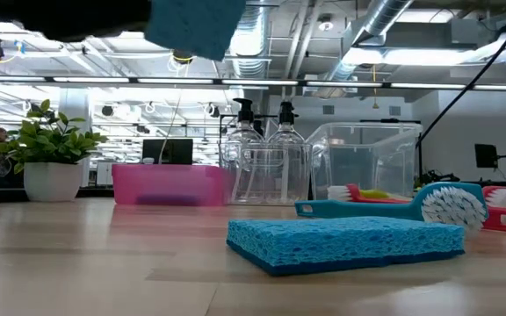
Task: Pick & Place Kitchen Sink Supplies
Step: Put the blue sponge into the pink bin
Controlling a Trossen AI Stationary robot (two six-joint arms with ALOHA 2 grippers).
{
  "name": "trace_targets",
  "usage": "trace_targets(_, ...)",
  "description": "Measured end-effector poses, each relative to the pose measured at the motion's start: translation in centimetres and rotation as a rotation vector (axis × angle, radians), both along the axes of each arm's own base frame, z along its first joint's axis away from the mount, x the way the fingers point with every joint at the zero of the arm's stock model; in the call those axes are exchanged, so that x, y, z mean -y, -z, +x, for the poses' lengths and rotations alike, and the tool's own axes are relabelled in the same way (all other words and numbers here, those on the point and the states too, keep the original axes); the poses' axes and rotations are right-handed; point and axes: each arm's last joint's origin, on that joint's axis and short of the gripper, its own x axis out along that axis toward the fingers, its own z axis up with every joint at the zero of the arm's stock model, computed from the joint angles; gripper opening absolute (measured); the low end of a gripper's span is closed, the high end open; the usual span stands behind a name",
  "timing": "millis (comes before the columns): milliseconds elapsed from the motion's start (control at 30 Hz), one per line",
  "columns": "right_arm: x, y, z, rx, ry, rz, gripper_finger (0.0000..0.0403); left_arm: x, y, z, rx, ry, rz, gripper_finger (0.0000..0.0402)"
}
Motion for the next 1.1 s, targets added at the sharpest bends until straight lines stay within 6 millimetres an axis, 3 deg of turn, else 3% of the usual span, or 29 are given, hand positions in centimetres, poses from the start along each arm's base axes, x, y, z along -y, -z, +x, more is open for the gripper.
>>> trace_targets(167,0.2,0.0,0.1,0.0,0.01,-0.005,0.0337,-1.4,-0.6,-0.6,0.059,-0.303,0.008,0.0008)
trace_targets(333,0.2,0.0,0.2,-0.001,0.012,-0.005,0.0337,-3.3,-0.9,-1.5,0.175,-0.923,0.005,0.0008)
trace_targets(400,0.2,0.0,0.2,-0.001,0.012,-0.005,0.0337,-3.7,-0.7,-1.9,0.21,-1.067,0.008,0.0008)
trace_targets(767,0.2,0.0,0.2,0.0,0.011,-0.006,0.0337,-4.8,-0.2,-1.8,0.223,-1.152,0.008,0.0008)
trace_targets(1100,0.2,0.0,0.2,0.001,0.008,-0.013,0.0337,-8.8,-0.1,0.1,0.213,-1.19,-0.097,0.0013)
